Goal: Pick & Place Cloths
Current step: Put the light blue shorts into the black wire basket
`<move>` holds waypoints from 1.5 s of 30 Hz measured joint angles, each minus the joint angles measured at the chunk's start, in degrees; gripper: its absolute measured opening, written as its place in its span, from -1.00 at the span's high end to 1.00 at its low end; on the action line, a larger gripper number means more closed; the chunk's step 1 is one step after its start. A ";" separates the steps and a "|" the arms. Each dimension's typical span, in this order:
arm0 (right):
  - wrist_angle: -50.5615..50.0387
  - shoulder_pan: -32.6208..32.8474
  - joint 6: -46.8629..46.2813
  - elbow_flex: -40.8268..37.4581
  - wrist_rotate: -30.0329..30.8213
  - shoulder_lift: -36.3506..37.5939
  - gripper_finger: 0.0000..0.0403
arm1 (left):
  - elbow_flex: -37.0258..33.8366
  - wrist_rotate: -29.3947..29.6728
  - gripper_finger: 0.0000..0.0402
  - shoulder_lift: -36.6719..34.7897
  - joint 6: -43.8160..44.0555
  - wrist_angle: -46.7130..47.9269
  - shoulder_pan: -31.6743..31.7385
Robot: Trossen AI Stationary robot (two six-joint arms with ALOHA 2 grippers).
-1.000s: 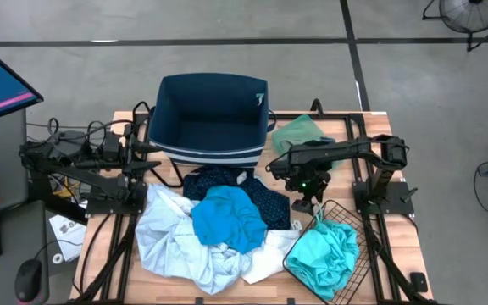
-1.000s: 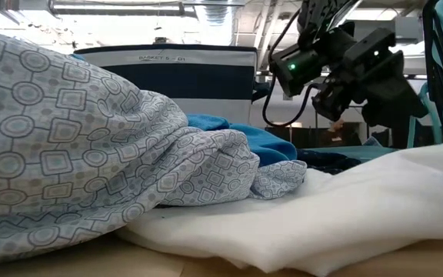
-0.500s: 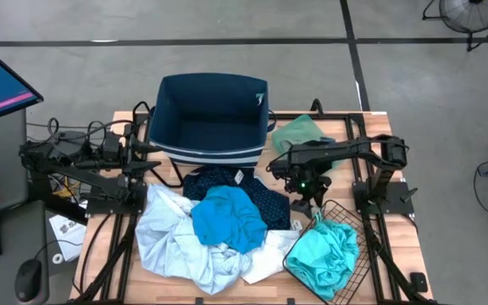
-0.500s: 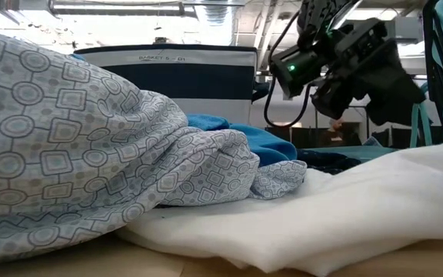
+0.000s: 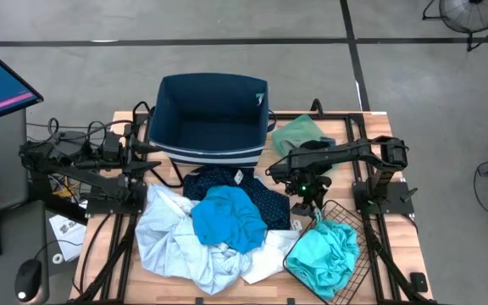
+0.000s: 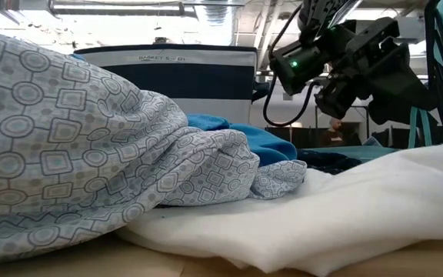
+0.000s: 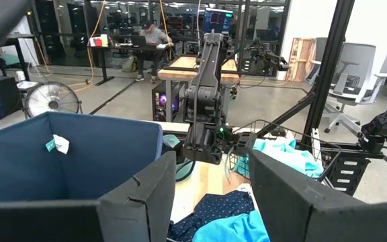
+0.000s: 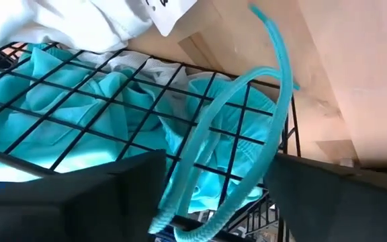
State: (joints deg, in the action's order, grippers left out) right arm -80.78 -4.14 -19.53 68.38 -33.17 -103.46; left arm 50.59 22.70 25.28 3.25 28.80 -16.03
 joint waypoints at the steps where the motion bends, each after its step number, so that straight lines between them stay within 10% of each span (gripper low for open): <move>1: -0.04 0.02 0.00 0.00 0.00 0.00 -0.05 | 0.00 0.00 0.14 0.00 0.00 -0.01 -0.01; 10: -0.44 0.07 -0.37 0.00 0.01 0.05 0.94 | 0.00 0.00 0.14 0.00 0.00 -0.02 -0.02; 26: -3.07 5.83 -20.89 13.31 10.06 15.01 0.99 | -2.55 3.87 0.14 0.21 0.39 1.04 -0.02; 45: -2.99 41.62 -52.32 13.49 20.52 14.14 1.00 | -2.82 3.87 0.14 0.61 1.53 -6.17 -0.01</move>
State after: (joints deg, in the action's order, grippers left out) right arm -83.77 37.48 -71.85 81.87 -12.65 -89.32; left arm 47.77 26.57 25.89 4.78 22.63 -16.04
